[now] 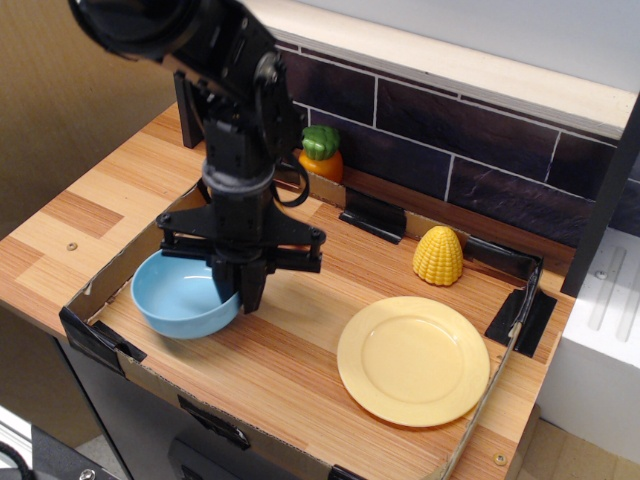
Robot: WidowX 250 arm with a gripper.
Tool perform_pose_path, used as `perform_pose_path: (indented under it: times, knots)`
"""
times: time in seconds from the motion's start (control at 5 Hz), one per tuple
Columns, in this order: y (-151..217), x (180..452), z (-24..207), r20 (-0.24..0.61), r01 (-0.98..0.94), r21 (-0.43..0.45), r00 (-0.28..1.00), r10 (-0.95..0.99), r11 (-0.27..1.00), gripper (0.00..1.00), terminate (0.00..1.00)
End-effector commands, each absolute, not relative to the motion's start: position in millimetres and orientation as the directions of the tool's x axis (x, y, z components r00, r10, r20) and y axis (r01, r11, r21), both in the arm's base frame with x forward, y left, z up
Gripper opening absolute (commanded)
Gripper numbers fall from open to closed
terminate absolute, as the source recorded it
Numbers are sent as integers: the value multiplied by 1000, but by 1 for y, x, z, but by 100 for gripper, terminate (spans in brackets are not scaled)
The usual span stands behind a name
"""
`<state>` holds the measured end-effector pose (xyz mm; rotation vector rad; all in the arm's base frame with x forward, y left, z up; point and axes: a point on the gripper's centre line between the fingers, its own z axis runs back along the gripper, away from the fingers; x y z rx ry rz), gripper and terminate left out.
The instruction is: Take bowl off plate
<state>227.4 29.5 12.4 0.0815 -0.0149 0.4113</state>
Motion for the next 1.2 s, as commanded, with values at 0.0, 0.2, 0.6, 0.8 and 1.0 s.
perform_pose_path:
  times: [0.0,0.2,0.6,0.8,1.0]
  knots:
    - [33,241,30,70,-401,55,915,397,914,100,0]
    - [31,243,38,83,-399,44,915,395,916,100,0]
    - [26,251,68,58,-396,18,917,395,918,100,0]
    - [26,251,68,58,-396,18,917,395,918,100,0]
    - [26,251,68,58,-396,18,917,395,918,100,100]
